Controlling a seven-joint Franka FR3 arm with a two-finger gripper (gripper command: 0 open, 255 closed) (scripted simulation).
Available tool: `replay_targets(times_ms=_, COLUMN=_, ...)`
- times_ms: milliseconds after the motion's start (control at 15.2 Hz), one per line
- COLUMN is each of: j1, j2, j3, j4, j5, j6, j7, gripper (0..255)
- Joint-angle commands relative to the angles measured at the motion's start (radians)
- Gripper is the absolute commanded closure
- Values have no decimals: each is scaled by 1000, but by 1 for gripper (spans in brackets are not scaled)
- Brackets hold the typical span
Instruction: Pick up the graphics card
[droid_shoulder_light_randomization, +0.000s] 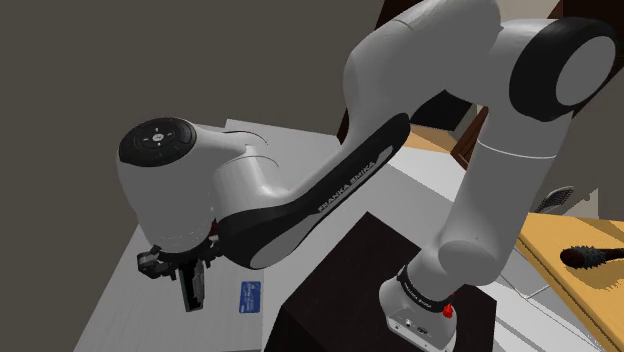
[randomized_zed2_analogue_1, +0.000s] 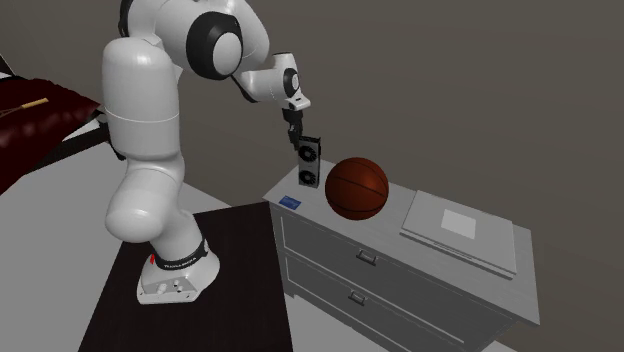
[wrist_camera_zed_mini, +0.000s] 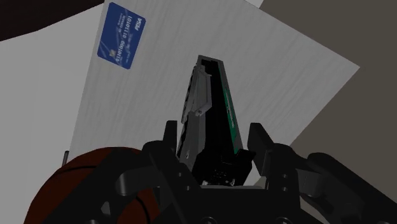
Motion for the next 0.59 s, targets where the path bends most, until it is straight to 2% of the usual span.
replay_targets(times_ms=0, j1=1, j2=4, j3=-2, j4=0, j5=-3, j6=0, j7=2, gripper=255)
replay_targets(times_ms=528, j1=-45, j2=-84, j3=49, j4=27, j5=102, j6=-68, j7=-78, gripper=255)
